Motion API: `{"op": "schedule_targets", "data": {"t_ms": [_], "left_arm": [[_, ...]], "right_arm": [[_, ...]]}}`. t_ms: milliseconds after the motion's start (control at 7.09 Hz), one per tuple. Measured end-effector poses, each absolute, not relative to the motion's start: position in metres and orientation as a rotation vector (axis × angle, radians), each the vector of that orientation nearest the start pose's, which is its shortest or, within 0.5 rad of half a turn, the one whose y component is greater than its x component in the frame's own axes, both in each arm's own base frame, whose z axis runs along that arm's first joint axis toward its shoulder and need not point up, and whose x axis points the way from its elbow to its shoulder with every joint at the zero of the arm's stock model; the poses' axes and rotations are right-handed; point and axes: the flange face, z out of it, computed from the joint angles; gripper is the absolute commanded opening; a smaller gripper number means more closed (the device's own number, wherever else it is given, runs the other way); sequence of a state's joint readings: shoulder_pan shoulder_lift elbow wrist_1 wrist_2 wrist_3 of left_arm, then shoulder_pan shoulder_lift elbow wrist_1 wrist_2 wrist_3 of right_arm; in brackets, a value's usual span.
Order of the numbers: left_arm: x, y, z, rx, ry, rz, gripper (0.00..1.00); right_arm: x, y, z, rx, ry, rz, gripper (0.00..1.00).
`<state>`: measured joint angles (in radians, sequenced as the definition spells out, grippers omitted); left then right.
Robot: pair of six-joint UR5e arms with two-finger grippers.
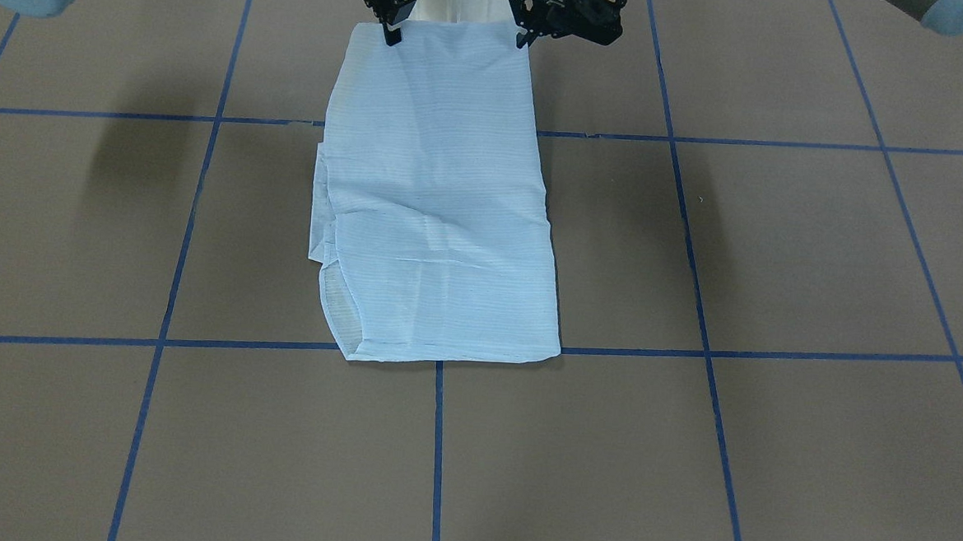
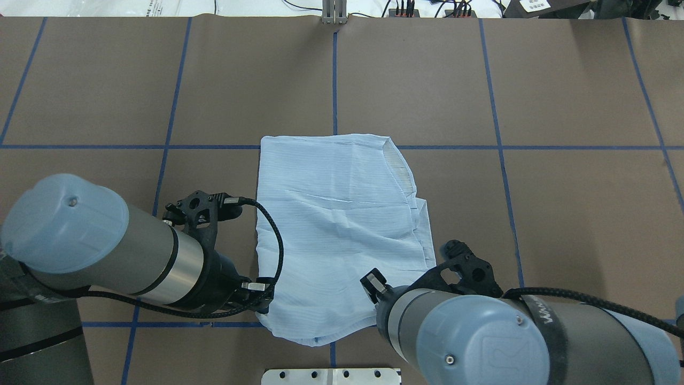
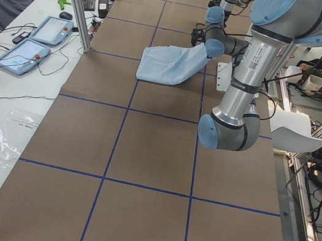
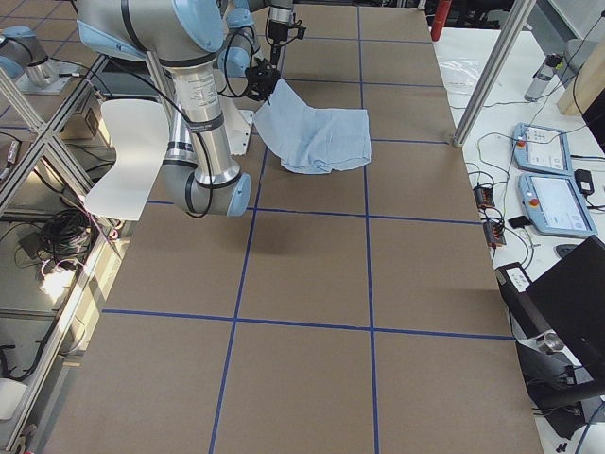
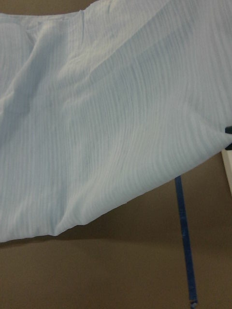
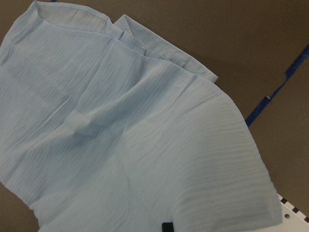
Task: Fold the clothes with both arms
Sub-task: 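Fold the held edge with both grippers over onto the far half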
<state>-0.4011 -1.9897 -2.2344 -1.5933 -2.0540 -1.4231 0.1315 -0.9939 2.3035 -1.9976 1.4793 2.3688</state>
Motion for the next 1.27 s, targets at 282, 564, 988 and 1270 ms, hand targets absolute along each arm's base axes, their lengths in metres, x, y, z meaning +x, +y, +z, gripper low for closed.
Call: {"op": "schedule_targets", "data": {"t_ms": [282,564,988,1270], "left_arm": [[0.426,-0.318,0.160,-0.079,1.106,-0.037,0.00],[0.445,-0.378,0.175,0.000,1.034,-0.105,0.00],[0.473,-0.447,0.204,0.080,0.981,-0.146,0.00],[0.498,-0.484,0.222,0.123,0.972,-0.170,0.00]], "right_arm": [[-0.481,-0.238,0.126,-0.081,-0.887,0.884,0.00],[-0.514,-0.295,0.146,0.002,-0.897,0.898,0.00],[-0.557,-0.369,0.180,0.084,-0.901,0.900,0.00],[-0.584,-0.420,0.200,0.140,-0.872,0.889,0.00]]}}
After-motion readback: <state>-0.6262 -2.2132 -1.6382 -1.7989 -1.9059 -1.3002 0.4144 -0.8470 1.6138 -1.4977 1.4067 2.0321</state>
